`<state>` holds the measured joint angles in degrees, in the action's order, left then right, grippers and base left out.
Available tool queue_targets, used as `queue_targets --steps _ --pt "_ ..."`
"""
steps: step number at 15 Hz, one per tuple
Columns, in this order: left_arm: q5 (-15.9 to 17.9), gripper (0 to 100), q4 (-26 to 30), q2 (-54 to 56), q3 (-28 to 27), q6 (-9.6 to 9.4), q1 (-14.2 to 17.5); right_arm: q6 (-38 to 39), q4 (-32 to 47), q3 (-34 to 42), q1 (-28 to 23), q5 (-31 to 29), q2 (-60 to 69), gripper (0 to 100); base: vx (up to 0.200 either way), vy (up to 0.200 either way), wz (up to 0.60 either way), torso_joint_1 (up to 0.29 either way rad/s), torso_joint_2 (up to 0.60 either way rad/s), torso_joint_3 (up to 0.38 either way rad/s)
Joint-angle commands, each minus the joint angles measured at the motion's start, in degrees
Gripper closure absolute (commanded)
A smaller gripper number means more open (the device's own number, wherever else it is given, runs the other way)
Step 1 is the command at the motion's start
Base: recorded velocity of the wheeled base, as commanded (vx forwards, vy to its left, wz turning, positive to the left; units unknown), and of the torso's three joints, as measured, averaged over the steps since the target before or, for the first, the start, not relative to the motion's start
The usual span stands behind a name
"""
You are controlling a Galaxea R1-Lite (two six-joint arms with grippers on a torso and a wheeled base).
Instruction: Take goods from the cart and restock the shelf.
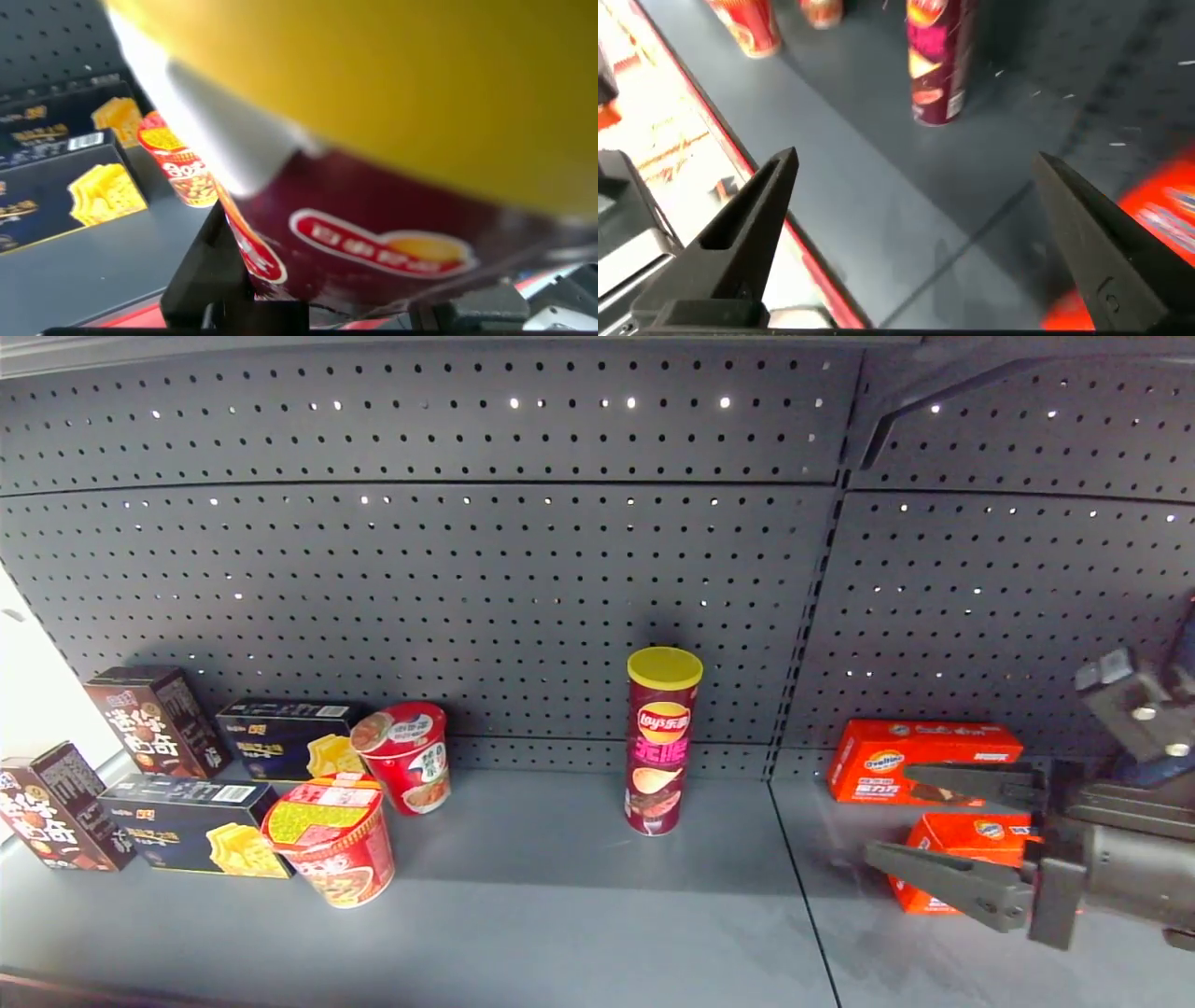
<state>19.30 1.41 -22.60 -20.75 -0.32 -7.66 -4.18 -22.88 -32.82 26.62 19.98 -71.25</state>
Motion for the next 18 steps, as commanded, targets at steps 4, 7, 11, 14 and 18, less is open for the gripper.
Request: queue_targets --steps 4,7,11,14,18 --pt "-0.14 100 0.08 -1.66 -0.17 0.14 -0.17 -0.39 -7.18 -13.06 1.85 0.32 -26.83 0 0.0 0.0 0.0 0.0 0.0 0.0" --pt "-0.14 100 0.08 -1.39 -0.52 1.72 -0.08 -4.43 -8.41 -14.82 1.94 1.64 -33.78 0 0.0 0.0 0.0 0.0 0.0 0.0" --pt "-0.23 100 0.61 1.16 0.18 2.6 -0.08 -6.19 -10.25 -18.25 1.41 5.42 -38.87 0 0.0 0.0 0.0 0.0 0.0 0.0" --pt "-0.23 100 0.61 1.42 0.27 2.6 0.01 -6.1 -10.87 -20.88 1.24 5.77 -41.42 0 0.0 0.0 0.0 0.0 0.0 0.0" --pt "-0.4 100 0.61 1.77 0.01 2.6 0.01 -5.75 -11.04 -27.48 1.41 5.68 -46.87 0 0.0 0.0 0.0 0.0 0.0 0.0"
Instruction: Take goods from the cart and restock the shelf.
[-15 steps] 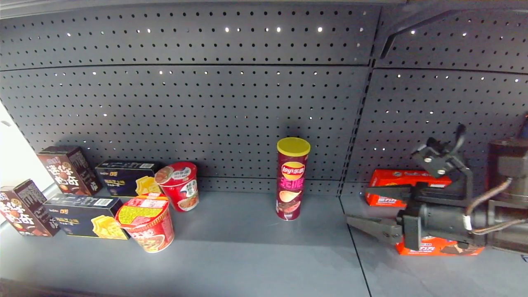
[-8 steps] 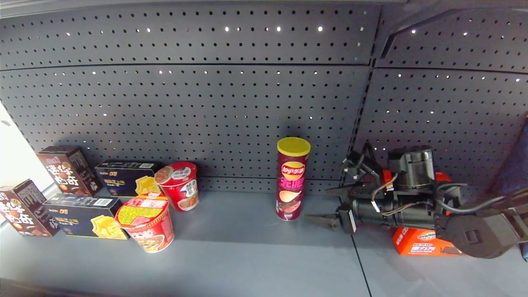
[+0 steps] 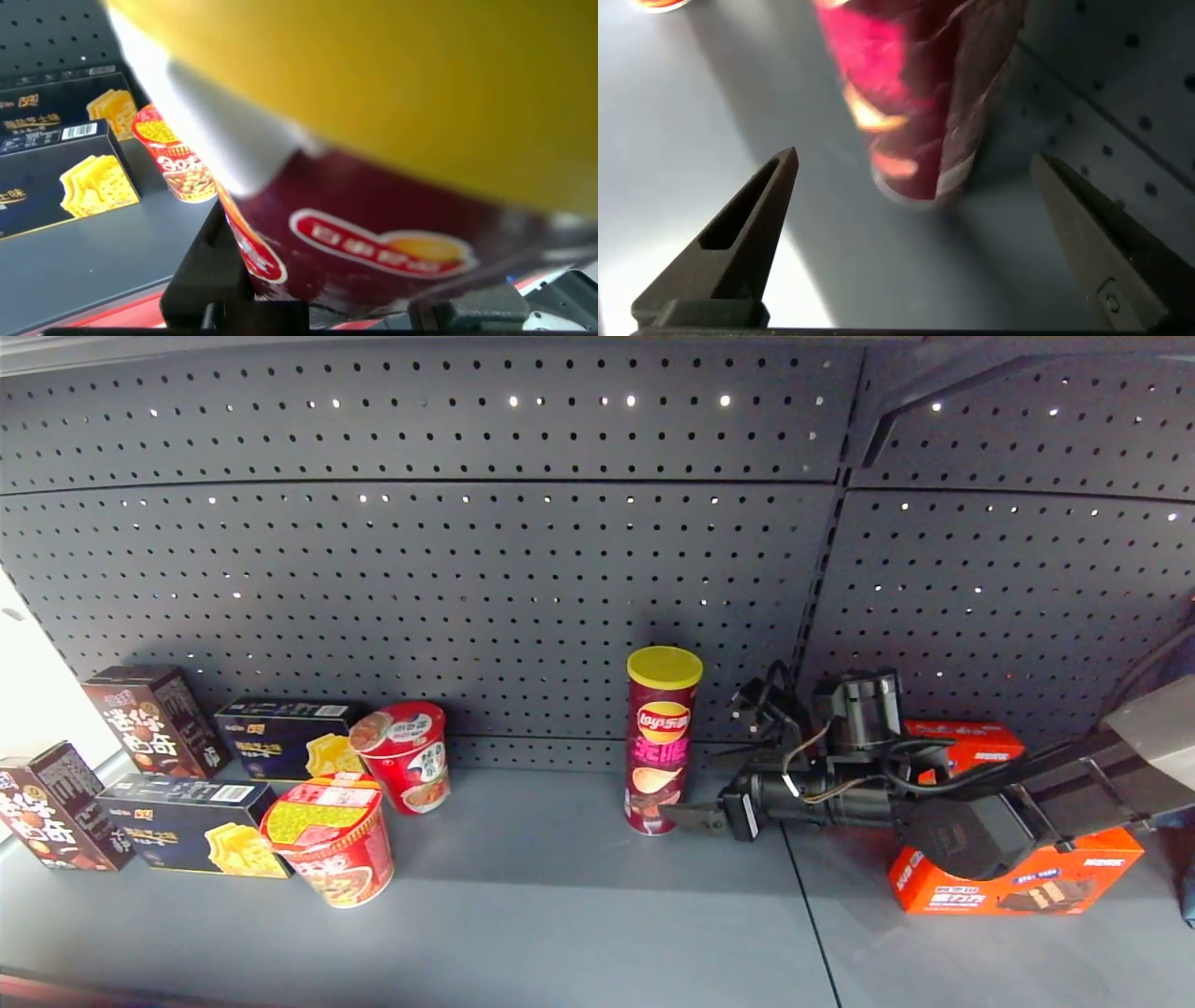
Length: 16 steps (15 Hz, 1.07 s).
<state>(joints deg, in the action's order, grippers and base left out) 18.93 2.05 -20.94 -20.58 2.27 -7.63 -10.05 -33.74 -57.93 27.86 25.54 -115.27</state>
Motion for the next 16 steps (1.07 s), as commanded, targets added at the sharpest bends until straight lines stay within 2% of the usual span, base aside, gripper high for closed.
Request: queue_targets --steps 1,5,10,11,15,16 --pt "-0.04 100 -0.03 0.11 -0.16 0.02 -0.02 0.11 -0.27 -3.86 0.36 0.12 -4.17 0 0.0 0.0 0.0 0.0 0.0 0.0" --pt "-0.21 100 0.85 1.87 0.36 0.02 0.07 0.11 -0.27 -8.69 0.27 0.12 -8.21 0 0.0 0.0 0.0 0.0 0.0 0.0" --pt "-0.21 100 5.42 5.04 0.27 0.02 0.16 0.2 -0.27 -11.59 0.09 0.92 -10.15 0 0.0 0.0 0.0 0.0 0.0 0.0" --pt "-0.21 100 5.86 5.39 0.27 0.02 0.16 0.2 -0.62 -12.03 0.36 1.62 -10.23 100 0.0 0.0 0.0 0.0 0.0 0.0" --pt "-0.21 100 5.86 5.65 1.15 0.02 0.16 0.99 -0.97 -9.13 1.41 -0.31 -6.28 100 0.0 0.0 0.0 0.0 0.0 0.0" --pt "-0.04 100 5.86 5.74 1.86 0.02 0.07 1.08 -0.89 -6.05 2.29 -1.98 -2.94 100 0.0 0.0 0.0 0.0 0.0 0.0"
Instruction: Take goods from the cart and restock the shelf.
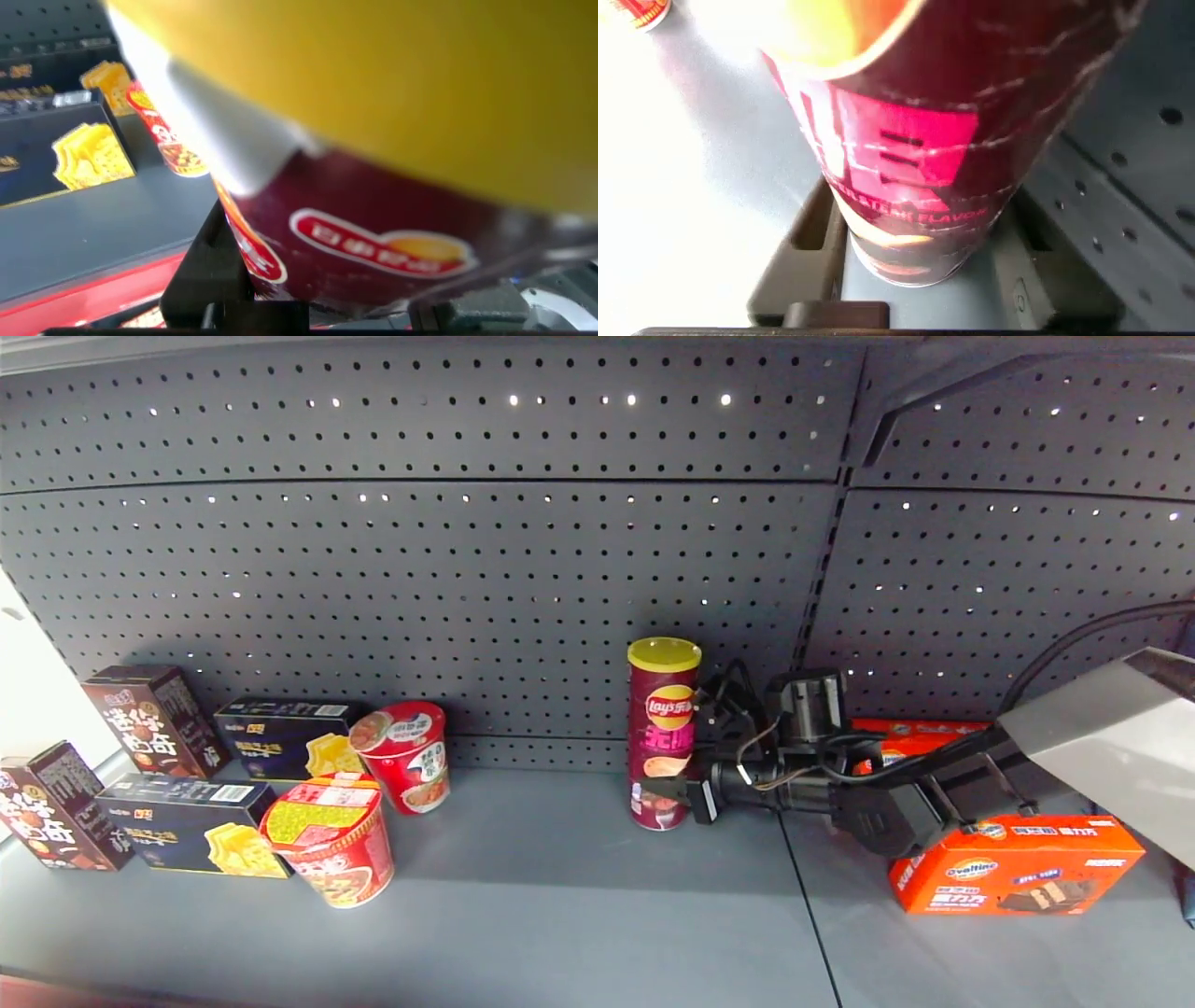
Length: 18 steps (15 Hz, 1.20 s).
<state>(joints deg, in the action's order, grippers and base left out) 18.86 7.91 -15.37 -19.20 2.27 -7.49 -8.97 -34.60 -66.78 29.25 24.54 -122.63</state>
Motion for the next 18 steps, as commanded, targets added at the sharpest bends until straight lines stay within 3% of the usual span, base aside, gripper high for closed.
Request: queue_targets --steps 1,9,11,13,15,18 --pt "0.21 100 -0.09 0.78 0.74 -0.07 -0.07 0.97 -0.12 5.34 1.69 -2.48 7.22 100 0.0 0.0 0.0 0.0 0.0 0.0" --pt "0.3 100 -0.18 2.01 0.39 0.02 -0.25 7.74 -0.82 25.91 9.25 -15.66 30.96 100 0.0 0.0 0.0 0.0 0.0 0.0" --pt "-0.05 100 -0.18 2.01 0.13 0.02 -0.16 9.24 -4.43 29.78 11.71 -17.51 32.54 100 0.0 0.0 0.0 0.0 0.0 0.0" --pt "-0.14 100 -0.09 2.01 -0.14 0.02 0.01 10.82 -13.92 36.46 15.49 -23.84 31.83 100 0.0 0.0 0.0 0.0 0.0 0.0" --pt "-0.23 100 -0.09 2.01 -0.14 -0.07 0.19 13.28 -17.35 41.56 17.6 -24.72 31.57 100 0.0 0.0 0.0 0.0 0.0 0.0" --pt "-0.23 100 -0.09 2.01 -0.14 -0.07 0.28 13.45 -17.17 42.79 17.78 -24.45 31.31 100 0.0 0.0 0.0 0.0 0.0 0.0"
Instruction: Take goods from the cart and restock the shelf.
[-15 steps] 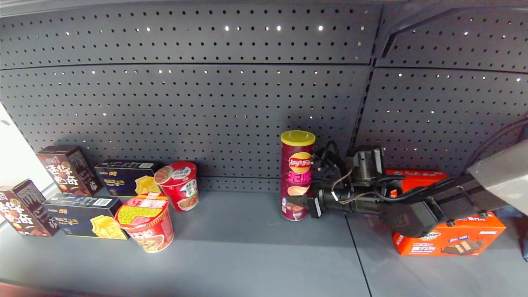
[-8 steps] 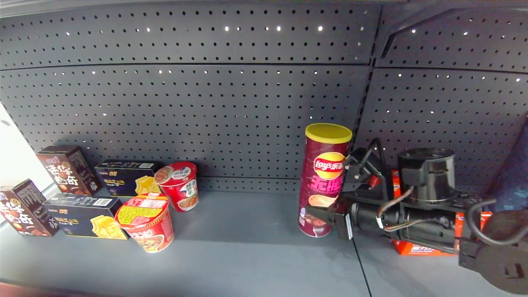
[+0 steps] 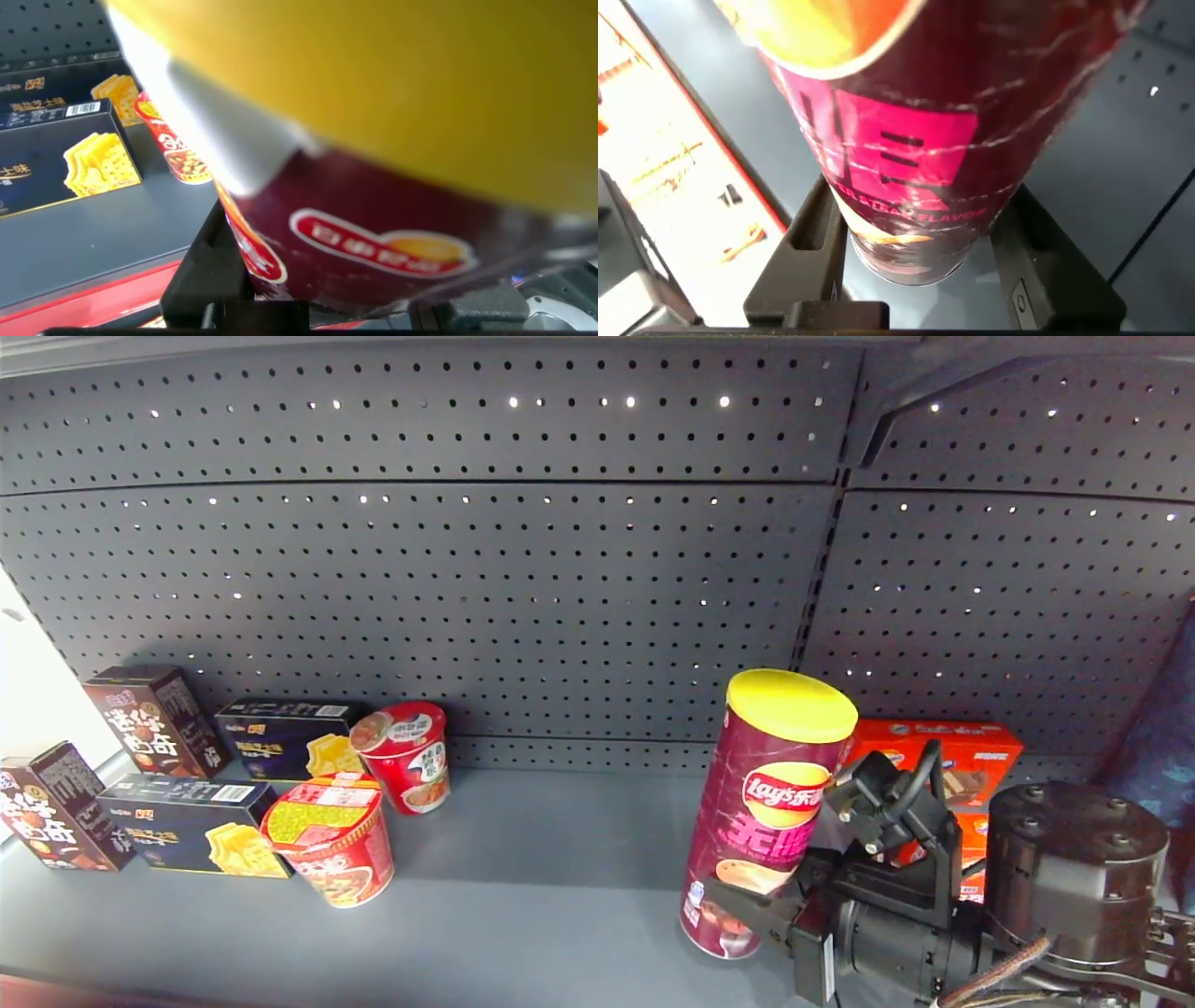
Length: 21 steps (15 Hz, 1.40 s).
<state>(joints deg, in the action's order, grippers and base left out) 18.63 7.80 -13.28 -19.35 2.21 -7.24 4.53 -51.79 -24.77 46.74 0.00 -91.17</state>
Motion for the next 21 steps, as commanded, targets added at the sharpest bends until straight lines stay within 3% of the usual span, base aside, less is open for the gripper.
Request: queue_targets --steps 1,21 --pt "0.01 100 0.02 -0.08 0.01 0.08 0.03 -0.05 0.19 0.78 0.37 0.09 -0.23 100 0.0 0.0 0.0 0.0 0.0 0.0" --pt "-0.26 100 0.02 0.0 2.38 0.08 -0.05 -0.4 -0.25 0.6 1.07 -0.26 -9.2 100 0.0 0.0 0.0 0.0 0.0 0.0"
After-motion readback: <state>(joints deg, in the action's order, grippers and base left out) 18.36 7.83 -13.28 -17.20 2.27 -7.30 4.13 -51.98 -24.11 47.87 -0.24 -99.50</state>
